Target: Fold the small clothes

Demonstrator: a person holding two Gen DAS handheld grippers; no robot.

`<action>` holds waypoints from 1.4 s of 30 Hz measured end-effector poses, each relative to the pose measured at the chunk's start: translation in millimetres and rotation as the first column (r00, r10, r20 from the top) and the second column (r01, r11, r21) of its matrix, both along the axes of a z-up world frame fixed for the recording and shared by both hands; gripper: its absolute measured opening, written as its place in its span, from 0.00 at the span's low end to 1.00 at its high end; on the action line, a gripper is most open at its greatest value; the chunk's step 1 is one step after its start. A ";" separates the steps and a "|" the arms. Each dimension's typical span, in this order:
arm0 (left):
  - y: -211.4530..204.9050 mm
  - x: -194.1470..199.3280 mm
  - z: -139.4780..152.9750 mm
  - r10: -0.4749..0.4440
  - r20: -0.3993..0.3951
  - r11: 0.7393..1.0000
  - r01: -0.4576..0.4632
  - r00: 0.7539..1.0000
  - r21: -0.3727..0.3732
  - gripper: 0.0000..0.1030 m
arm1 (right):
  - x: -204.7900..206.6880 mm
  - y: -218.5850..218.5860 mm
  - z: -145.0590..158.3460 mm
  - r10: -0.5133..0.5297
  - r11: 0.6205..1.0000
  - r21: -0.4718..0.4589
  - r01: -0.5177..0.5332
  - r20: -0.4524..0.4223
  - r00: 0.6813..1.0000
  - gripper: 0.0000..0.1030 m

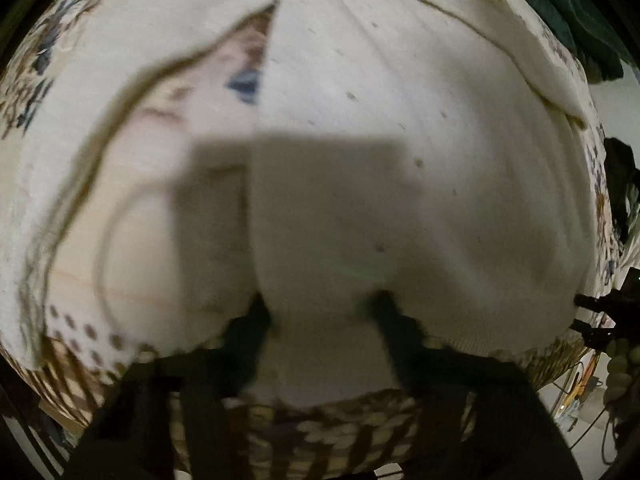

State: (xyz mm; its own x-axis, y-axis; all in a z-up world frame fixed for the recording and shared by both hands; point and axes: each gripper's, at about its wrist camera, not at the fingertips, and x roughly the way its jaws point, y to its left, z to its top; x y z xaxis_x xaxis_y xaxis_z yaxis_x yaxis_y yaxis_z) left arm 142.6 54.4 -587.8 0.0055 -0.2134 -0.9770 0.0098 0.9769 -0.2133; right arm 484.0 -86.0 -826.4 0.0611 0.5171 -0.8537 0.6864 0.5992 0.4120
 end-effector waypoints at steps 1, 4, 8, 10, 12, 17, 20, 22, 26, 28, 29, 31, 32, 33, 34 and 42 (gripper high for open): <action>-4.6 -2.2 0.5 -0.011 0.010 1.000 0.010 1.000 0.012 0.22 | -6.3 0.6 0.8 -0.014 1.000 -0.008 0.014 0.030 0.999 0.37; -7.5 -8.2 7.8 -0.002 0.031 1.000 0.002 1.000 0.019 0.09 | -24.4 0.8 11.2 -0.062 0.998 -0.019 0.063 0.059 0.996 0.08; 3.0 -23.7 23.6 0.023 0.059 0.999 -0.025 0.998 0.030 0.08 | -63.2 -12.8 33.2 -0.073 0.987 -0.139 0.074 0.012 0.997 0.06; 6.6 -29.7 19.6 0.018 0.039 0.999 -0.019 0.999 0.034 0.08 | -76.2 -22.8 37.2 -0.072 0.984 -0.162 0.067 -0.024 0.997 0.06; 7.8 -32.4 13.3 0.018 0.025 0.999 -0.019 1.000 0.027 0.08 | -78.9 -17.1 32.0 -0.031 0.983 -0.181 0.022 -0.048 0.998 0.06; 20.6 -27.3 30.9 0.121 0.009 0.992 -0.120 0.993 -0.045 0.12 | -61.8 -3.5 47.3 0.174 0.957 -0.219 -0.190 -0.093 0.980 0.44; 39.1 -33.0 56.9 0.202 0.041 0.976 -0.198 0.979 -0.086 0.16 | -58.5 15.9 76.5 0.238 0.915 -0.319 -0.246 -0.065 0.969 0.64; 56.8 -37.4 73.2 0.243 0.092 0.970 -0.240 0.966 -0.037 0.29 | -57.9 35.0 89.0 0.259 0.902 -0.344 -0.262 -0.056 0.964 0.64; 116.9 -46.9 82.3 0.378 0.156 0.925 -0.378 0.913 -0.033 0.78 | -41.3 93.2 101.3 0.287 0.908 -0.320 -0.271 0.005 0.958 0.69; 156.3 -55.5 83.0 0.476 0.169 0.876 -0.482 0.863 -0.006 0.83 | -31.9 116.9 104.9 0.320 0.897 -0.331 -0.294 0.028 0.947 0.72; 177.2 -63.8 80.0 0.530 0.172 0.842 -0.539 0.831 0.010 0.83 | -28.9 130.0 105.7 0.341 0.886 -0.348 -0.306 0.041 0.939 0.75; 206.5 -74.6 67.7 0.647 0.173 0.746 -0.663 0.742 0.054 0.83 | -20.6 154.0 108.2 0.374 0.849 -0.417 -0.324 0.041 0.926 0.75; 229.2 -84.2 61.7 0.699 0.181 0.690 -0.719 0.692 0.084 0.83 | -15.0 166.0 109.0 0.390 0.828 -0.453 -0.330 0.044 0.920 0.75; 244.9 -93.3 51.1 0.746 0.174 0.638 -0.765 0.643 0.090 0.82 | -11.2 175.4 108.8 0.399 0.814 -0.478 -0.330 0.047 0.916 0.75; 258.8 -98.9 40.0 0.777 0.150 0.606 -0.791 0.612 0.090 0.82 | -8.9 175.9 107.2 0.402 0.804 -0.497 -0.327 0.049 0.914 0.75; 302.5 -99.2 13.1 0.808 0.081 0.586 -0.810 0.583 -0.017 0.08 | -35.3 208.3 85.4 0.439 0.796 -0.476 -0.374 0.029 0.898 0.76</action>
